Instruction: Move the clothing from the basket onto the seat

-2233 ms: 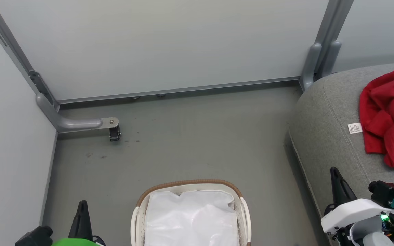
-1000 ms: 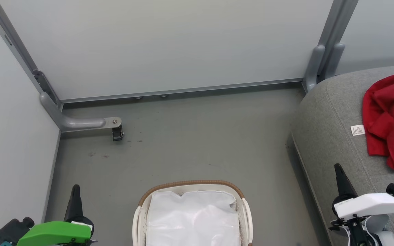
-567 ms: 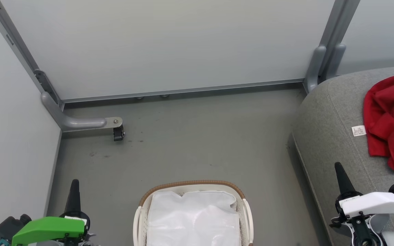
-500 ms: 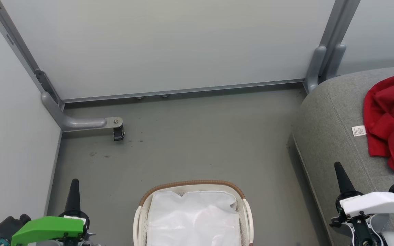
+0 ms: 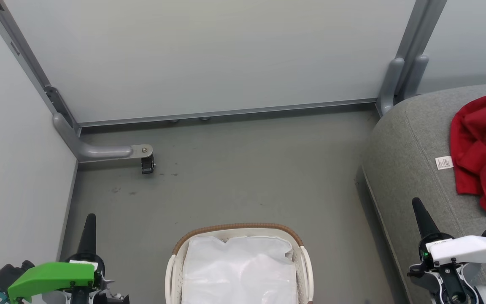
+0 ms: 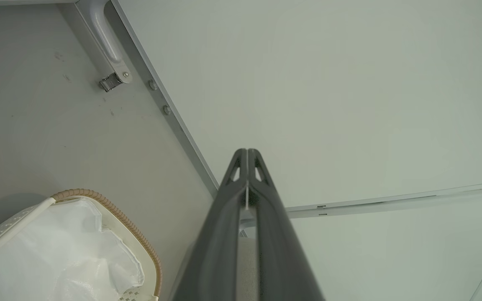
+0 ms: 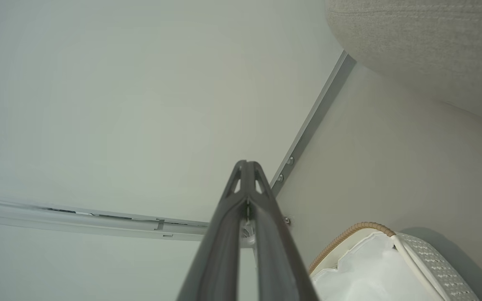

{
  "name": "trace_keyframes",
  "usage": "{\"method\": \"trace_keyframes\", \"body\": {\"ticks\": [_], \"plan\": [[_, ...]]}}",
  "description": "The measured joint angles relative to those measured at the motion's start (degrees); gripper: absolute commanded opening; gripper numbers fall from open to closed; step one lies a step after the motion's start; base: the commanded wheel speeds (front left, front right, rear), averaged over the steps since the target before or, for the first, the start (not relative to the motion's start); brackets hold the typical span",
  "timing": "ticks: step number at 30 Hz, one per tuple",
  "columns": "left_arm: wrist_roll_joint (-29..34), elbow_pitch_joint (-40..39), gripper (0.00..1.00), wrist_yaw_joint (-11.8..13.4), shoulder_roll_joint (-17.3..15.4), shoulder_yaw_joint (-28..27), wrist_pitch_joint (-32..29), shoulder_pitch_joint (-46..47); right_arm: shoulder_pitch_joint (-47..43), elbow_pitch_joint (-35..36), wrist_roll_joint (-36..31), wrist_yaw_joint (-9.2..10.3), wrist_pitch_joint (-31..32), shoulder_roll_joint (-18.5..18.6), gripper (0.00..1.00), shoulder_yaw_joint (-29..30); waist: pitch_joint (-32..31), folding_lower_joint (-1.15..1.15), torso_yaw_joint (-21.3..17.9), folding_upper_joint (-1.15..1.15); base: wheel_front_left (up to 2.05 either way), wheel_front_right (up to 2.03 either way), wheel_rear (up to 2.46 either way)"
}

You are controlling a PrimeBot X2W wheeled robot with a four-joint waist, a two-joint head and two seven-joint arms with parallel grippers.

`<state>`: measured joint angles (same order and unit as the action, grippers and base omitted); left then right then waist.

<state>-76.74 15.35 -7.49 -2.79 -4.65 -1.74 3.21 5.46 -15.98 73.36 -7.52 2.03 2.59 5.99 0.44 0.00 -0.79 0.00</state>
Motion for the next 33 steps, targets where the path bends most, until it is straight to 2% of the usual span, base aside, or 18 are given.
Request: {"method": "trace_keyframes", "body": {"ticks": [33], "plan": [[-13.3, -1.1, 0.0, 0.0, -0.1, -1.3, -3.8, 2.2, 0.4, 1.6, 16.0, 0.03, 3.8, 0.1, 0.0, 0.4, -0.2, 0.0, 0.7, 0.0, 0.0, 0.0, 0.0]]}}
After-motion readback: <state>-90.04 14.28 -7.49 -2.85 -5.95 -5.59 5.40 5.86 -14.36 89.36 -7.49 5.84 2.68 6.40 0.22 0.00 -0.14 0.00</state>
